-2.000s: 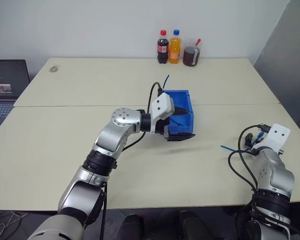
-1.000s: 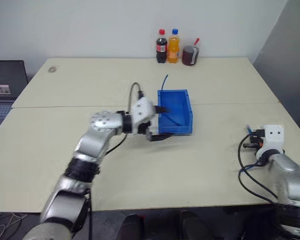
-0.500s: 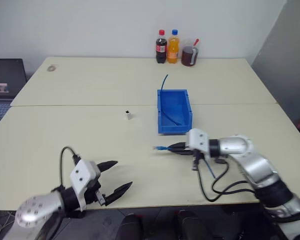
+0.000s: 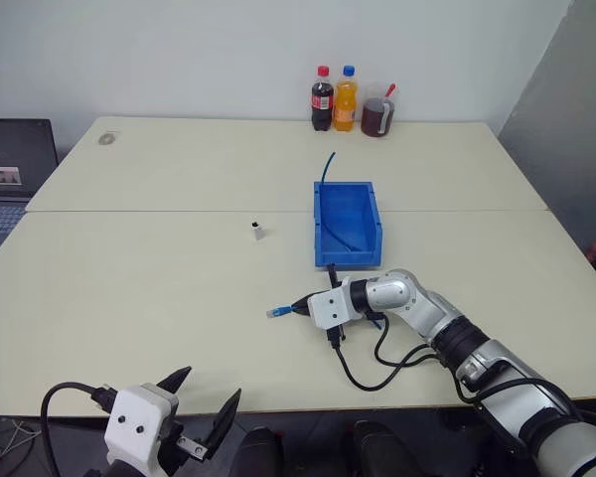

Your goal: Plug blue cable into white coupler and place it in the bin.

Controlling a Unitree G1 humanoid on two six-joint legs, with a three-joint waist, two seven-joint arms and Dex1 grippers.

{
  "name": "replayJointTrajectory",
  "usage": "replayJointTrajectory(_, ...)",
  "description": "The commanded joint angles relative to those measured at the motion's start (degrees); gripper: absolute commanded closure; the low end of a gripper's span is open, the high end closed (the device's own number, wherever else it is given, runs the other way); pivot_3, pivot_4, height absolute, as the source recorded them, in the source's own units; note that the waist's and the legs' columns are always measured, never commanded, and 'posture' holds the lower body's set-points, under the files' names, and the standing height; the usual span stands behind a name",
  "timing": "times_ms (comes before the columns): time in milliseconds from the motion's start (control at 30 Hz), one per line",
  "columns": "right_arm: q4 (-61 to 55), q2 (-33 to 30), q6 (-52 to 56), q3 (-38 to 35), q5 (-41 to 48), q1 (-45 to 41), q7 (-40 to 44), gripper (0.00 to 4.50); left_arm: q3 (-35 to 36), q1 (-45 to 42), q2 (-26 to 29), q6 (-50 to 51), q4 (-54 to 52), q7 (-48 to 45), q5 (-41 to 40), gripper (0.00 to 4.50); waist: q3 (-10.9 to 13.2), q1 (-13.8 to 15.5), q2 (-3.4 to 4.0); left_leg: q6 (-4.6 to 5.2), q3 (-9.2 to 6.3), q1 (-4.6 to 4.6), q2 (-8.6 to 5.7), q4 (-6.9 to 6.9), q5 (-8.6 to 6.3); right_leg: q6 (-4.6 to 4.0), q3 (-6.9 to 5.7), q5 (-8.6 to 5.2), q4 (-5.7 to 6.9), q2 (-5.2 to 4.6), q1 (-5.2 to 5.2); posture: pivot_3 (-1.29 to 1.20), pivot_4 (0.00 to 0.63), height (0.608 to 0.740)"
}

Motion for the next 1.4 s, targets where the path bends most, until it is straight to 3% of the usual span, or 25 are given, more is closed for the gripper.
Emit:
replayJointTrajectory(33, 0.2, 0.1, 5.3, -0.6, 2.9, 3.4, 6.0, 3.10, 1.4, -4.7, 3.4, 2.1, -0.3, 0.1, -1.4, 0.00, 0.0, 0.0, -0.01, 0.00, 0.00, 0.00, 0.00, -0.01, -0.01, 0.00, 0.01, -0.01, -0.01, 0.00, 0.03, 0.00, 0.150, 0.740)
replayJointTrajectory(200, -7.6, -1.7, 15.7, -5.5, 8.5, 6.6, 9.0, 2.03, 7.0, -17.2, 14.4, 6.5, 7.7, -5.7, -6.2, 0.00, -0.1, 0.4, 0.06, 0.01, -0.12, -0.07, -0.01, -0.06, -0.02, 0.02, -0.10, -0.02, 0.04, 0.01, 0.25, 0.00, 0.150, 0.740)
replayJointTrajectory(333, -22.5, -4.7, 33.2, -12.1, 17.3, 11.0, 10.5, 1.17, 7.5, -31.4, 25.1, 10.4, 16.8, -13.7, -12.1, 0.00, 0.0, 1.4, 0.16, 0.01, -0.28, -0.08, 0.02, -0.07, -0.02, -0.03, -0.25, -0.04, 0.08, 0.04, 0.13, 0.00, 0.150, 0.740)
replayJointTrajectory(400, -32.3, -6.7, 47.9, -16.6, 25.9, 12.2, 11.4, 0.76, 3.9, -38.7, 29.3, 11.3, 22.2, -19.3, -13.6, 0.00, 0.1, 1.6, 0.23, 0.00, -0.35, -0.32, 0.00, -0.03, -0.01, 0.16, -0.36, 0.10, 0.09, 0.03, 0.07, 0.00, 0.150, 0.740)
replayJointTrajectory(500, -45.6, -9.6, 71.3, -26.5, 41.0, 11.7, 8.4, 0.76, -5.2, -51.6, 32.9, 8.7, 33.1, -28.5, -11.6, 0.00, 0.3, 1.5, 0.50, 0.00, -0.38, -0.40, -0.08, -0.04, -0.01, 0.37, -0.40, 0.31, 0.06, 0.00, 0.03, 0.00, 0.150, 0.740)
replayJointTrajectory(633, -55.4, -13.8, 87.2, -36.4, 51.8, 11.9, 3.7, 0.76, -16.8, -65.0, 31.5, 3.0, 46.3, -36.9, -5.9, 0.00, 0.3, 1.3, 0.46, -0.01, -0.32, -0.41, -0.08, -0.09, -0.02, 0.43, -0.42, 0.32, -0.01, 0.02, 0.01, 0.00, 0.150, 0.740)
replayJointTrajectory(767, -60.5, -16.2, 91.1, -39.2, 54.2, 14.8, -0.4, 0.76, -24.9, -71.6, 29.6, -7.3, 59.0, -42.4, 1.4, 0.00, 0.3, 1.1, 0.40, 0.00, -0.25, -0.43, -0.05, -0.20, -0.03, 0.35, -0.47, 0.27, -0.02, 0.12, -0.04, 0.00, 0.150, 0.740)
replayJointTrajectory(967, -65.2, -15.9, 91.9, -42.6, 55.1, 21.9, -8.0, 0.76, -29.8, -78.3, 24.5, -19.7, 75.8, -44.5, 8.2, 0.00, 0.3, 1.5, 0.42, 0.01, -0.32, -0.74, -0.04, -0.30, -0.03, 0.33, -0.43, 0.26, 0.02, 0.18, -0.35, 0.00, 0.150, 0.740)
replayJointTrajectory(1133, -68.5, -15.3, 92.8, -44.5, 57.2, 25.7, -12.0, 0.76, -30.0, -81.2, 21.8, -22.6, 81.6, -46.3, 8.3, 0.00, 0.2, 1.6, 0.45, 0.01, -0.33, -0.78, -0.10, -0.04, -0.03, 0.71, -0.51, 0.23, 0.01, 0.10, -0.24, 0.00, 0.150, 0.740)
replayJointTrajectory(1167, -68.8, -15.3, 92.8, -44.7, 57.6, 25.9, -12.6, 0.68, -30.1, -81.4, 21.4, -23.1, 82.1, -46.4, 8.5, 0.39, 0.2, 1.5, 0.46, 0.02, -0.32, -0.77, -0.09, 0.06, -0.02, 0.77, -0.50, 0.27, 0.02, 0.10, -0.19, 0.00, 0.150, 0.740)
replayJointTrajectory(1400, -67.5, -13.3, 93.6, -46.0, 60.9, 25.3, -17.1, 0.68, -30.8, -81.1, 19.7, -23.8, 82.2, -47.9, 9.0, 1.65, 0.2, 1.6, 0.45, 0.03, -0.23, -0.45, -0.11, 0.10, -0.02, 0.86, -0.38, 0.32, -0.02, 0.05, 0.13, 0.00, 0.150, 0.740)
